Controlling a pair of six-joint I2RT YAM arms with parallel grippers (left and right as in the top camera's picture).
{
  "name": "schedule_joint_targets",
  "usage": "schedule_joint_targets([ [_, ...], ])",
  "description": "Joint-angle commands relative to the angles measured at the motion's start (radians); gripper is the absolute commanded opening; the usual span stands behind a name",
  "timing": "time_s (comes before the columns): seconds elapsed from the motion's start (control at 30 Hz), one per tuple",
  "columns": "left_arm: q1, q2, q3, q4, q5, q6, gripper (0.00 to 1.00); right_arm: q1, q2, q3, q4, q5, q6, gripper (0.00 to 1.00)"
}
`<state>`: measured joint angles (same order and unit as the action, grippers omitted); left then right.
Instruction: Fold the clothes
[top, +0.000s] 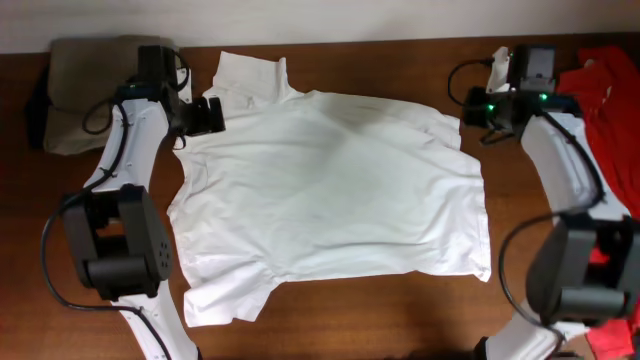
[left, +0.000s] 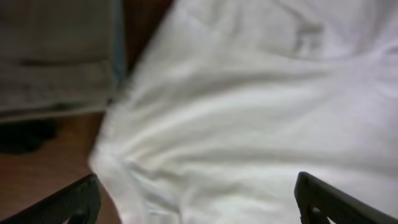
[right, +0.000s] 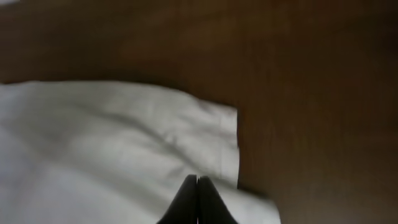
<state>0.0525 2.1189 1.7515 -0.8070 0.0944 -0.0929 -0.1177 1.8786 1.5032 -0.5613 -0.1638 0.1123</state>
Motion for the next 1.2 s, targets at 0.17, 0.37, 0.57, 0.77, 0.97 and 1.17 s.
schedule_joint_targets([
  [0.17, 0.000, 0.000, 0.006, -0.062, 0.071, 0.008, 0.99, 0.006, 0.278, 0.008, 0.177, -0.092, 0.011, 0.04],
  [0.37, 0.000, 0.000, 0.006, -0.062, 0.070, 0.008, 0.99, 0.006, 0.349, 0.008, 0.195, -0.103, 0.011, 0.04],
  [0.57, 0.000, 0.000, 0.006, -0.063, 0.070, 0.008, 0.99, -0.006, 0.396, 0.008, 0.194, 0.148, -0.008, 0.04],
  [0.77, 0.000, 0.000, 0.004, -0.097, 0.070, 0.009, 0.99, -0.098, 0.414, 0.031, 0.264, 0.183, -0.065, 0.04],
  [0.97, 0.000, 0.001, 0.003, -0.164, 0.067, 0.009, 0.99, -0.152, 0.417, 0.138, 0.335, 0.173, -0.098, 0.04],
  [1.17, 0.000, 0.002, 0.003, -0.162, 0.067, 0.012, 0.99, -0.153, 0.417, 0.396, 0.110, 0.176, -0.097, 0.04],
])
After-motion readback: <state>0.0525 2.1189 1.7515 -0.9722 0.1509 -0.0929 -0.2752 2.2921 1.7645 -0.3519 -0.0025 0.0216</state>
